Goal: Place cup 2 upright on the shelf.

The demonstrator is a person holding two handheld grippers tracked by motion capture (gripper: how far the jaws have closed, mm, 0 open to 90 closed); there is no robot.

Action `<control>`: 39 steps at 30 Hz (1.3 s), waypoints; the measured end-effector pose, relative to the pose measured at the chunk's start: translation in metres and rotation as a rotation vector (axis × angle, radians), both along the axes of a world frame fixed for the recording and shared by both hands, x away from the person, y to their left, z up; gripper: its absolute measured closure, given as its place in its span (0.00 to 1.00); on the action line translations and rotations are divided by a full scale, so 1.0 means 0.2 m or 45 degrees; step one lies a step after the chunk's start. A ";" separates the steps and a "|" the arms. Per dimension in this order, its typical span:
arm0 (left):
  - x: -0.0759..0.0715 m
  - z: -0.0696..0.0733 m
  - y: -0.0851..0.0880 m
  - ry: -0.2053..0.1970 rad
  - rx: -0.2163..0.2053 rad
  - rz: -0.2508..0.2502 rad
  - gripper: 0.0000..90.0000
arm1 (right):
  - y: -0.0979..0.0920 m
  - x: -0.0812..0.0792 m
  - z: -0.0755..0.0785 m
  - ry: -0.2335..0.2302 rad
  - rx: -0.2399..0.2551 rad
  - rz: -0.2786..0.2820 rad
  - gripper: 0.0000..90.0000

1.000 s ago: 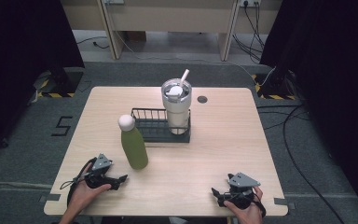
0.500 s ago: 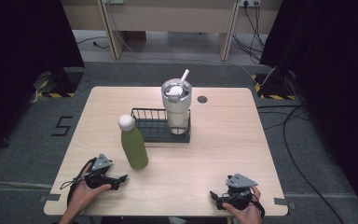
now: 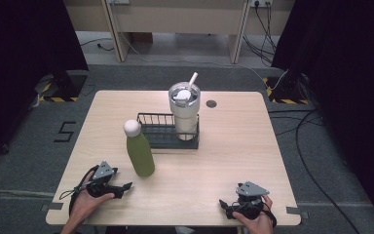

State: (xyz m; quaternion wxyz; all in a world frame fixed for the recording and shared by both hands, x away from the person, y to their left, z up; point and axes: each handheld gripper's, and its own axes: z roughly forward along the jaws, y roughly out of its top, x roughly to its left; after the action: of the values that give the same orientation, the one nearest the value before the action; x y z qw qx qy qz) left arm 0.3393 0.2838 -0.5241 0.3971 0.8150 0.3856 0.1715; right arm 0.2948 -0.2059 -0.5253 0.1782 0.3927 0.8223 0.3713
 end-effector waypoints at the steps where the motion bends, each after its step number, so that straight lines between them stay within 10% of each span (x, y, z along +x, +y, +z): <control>1: 0.00 0.00 0.00 -0.014 -0.004 -0.003 0.17 | 0.00 0.00 0.00 0.000 0.000 0.000 0.08; 21: -0.03 0.06 -0.04 -0.162 -0.176 -0.060 0.17 | 0.00 0.00 -0.01 -0.012 0.006 0.000 0.07; 39: 0.01 0.09 -0.09 -0.194 -0.287 -0.073 0.17 | 0.00 -0.01 -0.01 -0.011 0.011 0.003 0.06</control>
State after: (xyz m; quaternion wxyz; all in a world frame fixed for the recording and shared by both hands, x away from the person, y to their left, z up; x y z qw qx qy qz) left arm 0.3411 0.2662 -0.5052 0.5191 0.7604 0.3478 0.1770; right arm 0.2929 -0.2067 -0.5267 0.1796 0.3908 0.8203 0.3769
